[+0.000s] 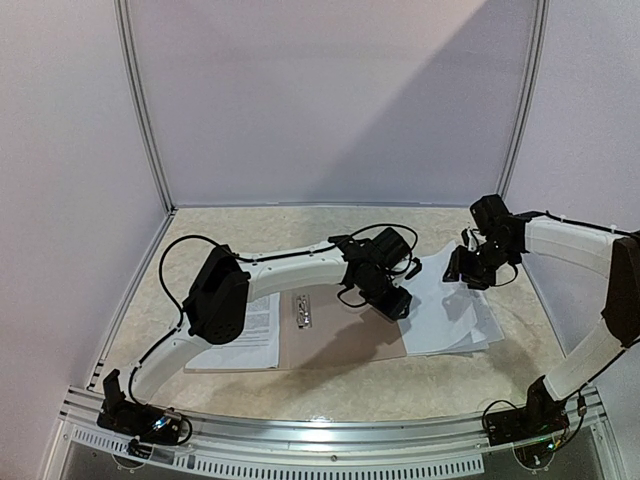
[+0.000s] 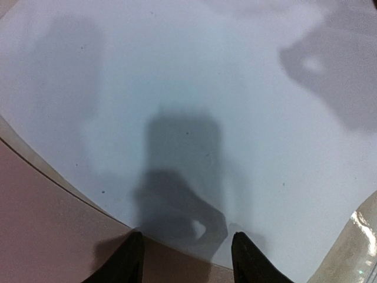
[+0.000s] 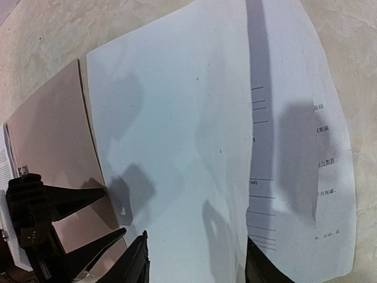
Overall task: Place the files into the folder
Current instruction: Pick up the file from the center of the board.
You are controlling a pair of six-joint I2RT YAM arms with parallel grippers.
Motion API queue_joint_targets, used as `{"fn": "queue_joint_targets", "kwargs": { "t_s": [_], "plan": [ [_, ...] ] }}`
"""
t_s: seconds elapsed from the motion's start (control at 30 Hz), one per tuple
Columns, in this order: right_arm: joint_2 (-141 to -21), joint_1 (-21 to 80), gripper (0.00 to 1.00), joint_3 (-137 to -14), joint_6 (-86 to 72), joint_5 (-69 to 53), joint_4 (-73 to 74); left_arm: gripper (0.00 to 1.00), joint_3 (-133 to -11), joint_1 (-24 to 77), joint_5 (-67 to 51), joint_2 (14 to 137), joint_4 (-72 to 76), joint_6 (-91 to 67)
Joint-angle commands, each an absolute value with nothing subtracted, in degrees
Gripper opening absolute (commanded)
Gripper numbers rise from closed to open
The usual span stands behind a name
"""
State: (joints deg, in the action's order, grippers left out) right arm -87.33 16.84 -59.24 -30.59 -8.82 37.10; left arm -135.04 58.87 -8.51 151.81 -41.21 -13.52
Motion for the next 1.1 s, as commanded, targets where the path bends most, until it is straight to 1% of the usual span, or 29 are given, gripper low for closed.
{"fn": "queue_joint_targets", "kwargs": {
  "t_s": [0.0, 0.27, 0.5, 0.6, 0.67, 0.8, 0.87, 0.93, 1.07],
  "plan": [
    [-89.13, 18.74, 0.49, -60.84, -30.87, -4.81, 39.97, 0.53, -135.09, 59.24, -8.04, 152.69, -43.35, -13.20],
    [-92.23, 20.49, 0.49, -60.26, -30.68, -4.90, 37.10, 0.53, -135.01, 59.15, -7.92, 152.62, -43.56, -13.10],
    [-96.74, 18.82, 0.49, -60.12, -29.68, -3.30, 36.22, 0.53, -134.78, 59.15, -7.82, 152.39, -43.71, -12.99],
    [-97.50, 17.23, 0.47, -59.67, -29.40, -4.20, 34.67, 0.53, -134.78, 59.15, -7.81, 152.35, -43.74, -12.92],
    [-97.77, 15.92, 0.41, -59.29, -29.29, -5.53, 33.68, 0.53, -134.82, 59.08, -7.82, 152.32, -43.76, -12.93],
    [-97.70, 14.51, 0.17, -59.82, -28.83, -6.96, 34.04, 0.53, -134.85, 59.06, -7.97, 152.19, -43.69, -12.77],
    [-97.08, 14.50, 0.08, -60.95, -27.91, -6.66, 35.73, 0.53, -135.18, 58.99, -8.08, 151.92, -43.69, -12.31],
    [-96.20, 14.53, 0.01, -62.94, -26.54, -5.55, 38.82, 0.54, -135.90, 58.83, -8.09, 151.44, -44.15, -11.56],
    [-93.49, 14.49, 0.00, -67.16, -24.40, -2.72, 45.17, 0.58, -137.52, 57.97, -8.85, 149.32, -45.08, -9.84]
  ]
}}
